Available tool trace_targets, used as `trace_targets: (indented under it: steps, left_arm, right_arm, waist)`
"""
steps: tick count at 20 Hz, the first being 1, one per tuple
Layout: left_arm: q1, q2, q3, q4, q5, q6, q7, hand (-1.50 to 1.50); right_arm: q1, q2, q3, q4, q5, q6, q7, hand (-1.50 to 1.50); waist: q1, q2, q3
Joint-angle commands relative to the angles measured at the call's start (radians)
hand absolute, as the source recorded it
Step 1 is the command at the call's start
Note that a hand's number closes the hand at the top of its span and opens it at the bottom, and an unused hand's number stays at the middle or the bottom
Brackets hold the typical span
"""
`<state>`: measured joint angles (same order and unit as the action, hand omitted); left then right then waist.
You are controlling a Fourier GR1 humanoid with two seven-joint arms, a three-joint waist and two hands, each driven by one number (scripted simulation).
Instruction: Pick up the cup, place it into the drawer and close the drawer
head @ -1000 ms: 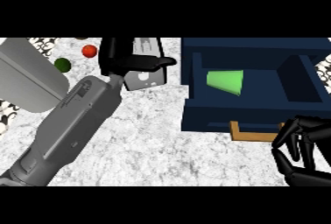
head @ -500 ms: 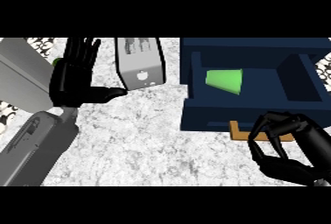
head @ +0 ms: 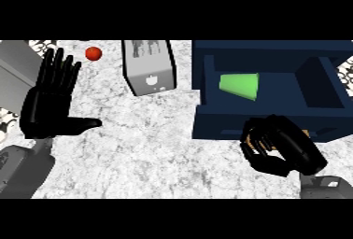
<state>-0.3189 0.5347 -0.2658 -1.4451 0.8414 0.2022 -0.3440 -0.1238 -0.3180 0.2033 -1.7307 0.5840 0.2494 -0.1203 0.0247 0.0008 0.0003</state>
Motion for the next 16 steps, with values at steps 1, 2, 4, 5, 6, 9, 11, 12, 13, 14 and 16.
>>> trace_targets:
  steps: [1, 2, 4, 5, 6, 9, 11, 12, 13, 14, 16]
  left_arm:
    - [0.115, 0.029, 0.046, -0.06, 0.0, -0.059, -0.017, -1.5]
    - [0.107, 0.011, 0.047, -0.049, -0.016, -0.06, -0.007, -1.5]
    - [0.145, -0.002, 0.066, -0.06, -0.045, -0.061, -0.02, -1.5]
    - [0.11, 0.032, 0.117, -0.04, 0.003, -0.113, 0.01, -1.5]
    - [0.202, 0.034, 0.106, -0.138, 0.0, -0.086, 0.003, -1.5]
    - [0.191, 0.007, 0.122, -0.054, -0.011, -0.155, -0.019, -1.5]
    - [0.251, 0.04, 0.169, -0.082, -0.002, -0.211, -0.026, -1.5]
    - [0.238, 0.002, 0.163, 0.013, -0.028, -0.252, -0.082, -1.5]
    - [0.243, -0.028, 0.141, -0.049, -0.057, -0.185, -0.043, -1.5]
    - [0.194, 0.017, 0.217, -0.025, -0.007, -0.23, 0.002, -1.5]
    - [0.22, 0.024, 0.232, 0.018, 0.0, -0.306, -0.022, -1.5]
  right_arm:
    - [-0.063, 0.046, 0.04, 0.214, 0.122, -0.108, -0.096, 1.5]
    - [-0.107, 0.03, -0.004, 0.256, 0.102, -0.075, -0.085, -1.5]
    - [-0.133, 0.068, 0.031, 0.29, 0.149, -0.084, -0.058, -1.5]
    - [-0.113, 0.086, 0.049, 0.344, 0.184, -0.14, -0.085, -1.5]
    - [-0.17, 0.087, 0.034, 0.393, 0.194, -0.132, -0.068, -1.5]
    - [-0.272, 0.077, 0.019, 0.501, 0.22, -0.09, -0.059, -1.5]
    - [-0.273, 0.128, 0.018, 0.621, 0.249, -0.178, -0.103, -1.5]
    - [-0.298, 0.096, -0.01, 0.678, 0.237, -0.173, -0.162, -1.5]
    - [-0.373, 0.117, -0.028, 0.722, 0.239, -0.156, -0.145, -1.5]
    - [-0.326, 0.134, -0.006, 0.739, 0.255, -0.192, -0.181, -1.5]
    - [-0.408, 0.114, -0.072, 0.88, 0.235, -0.216, -0.241, -1.5]
  waist:
    - [-0.003, 0.001, 0.0]
    - [-0.011, 0.001, 0.0]
    - [-0.013, 0.0, 0.0]
    - [-0.014, 0.001, 0.0]
    - [-0.003, 0.0, 0.0]
    - [-0.01, 0.002, 0.0]
    - [-0.008, 0.001, 0.0]
    - [-0.012, 0.003, 0.0]
    - [-0.012, 0.002, 0.0]
    - [-0.015, 0.001, 0.0]
    - [-0.01, 0.004, 0.0]
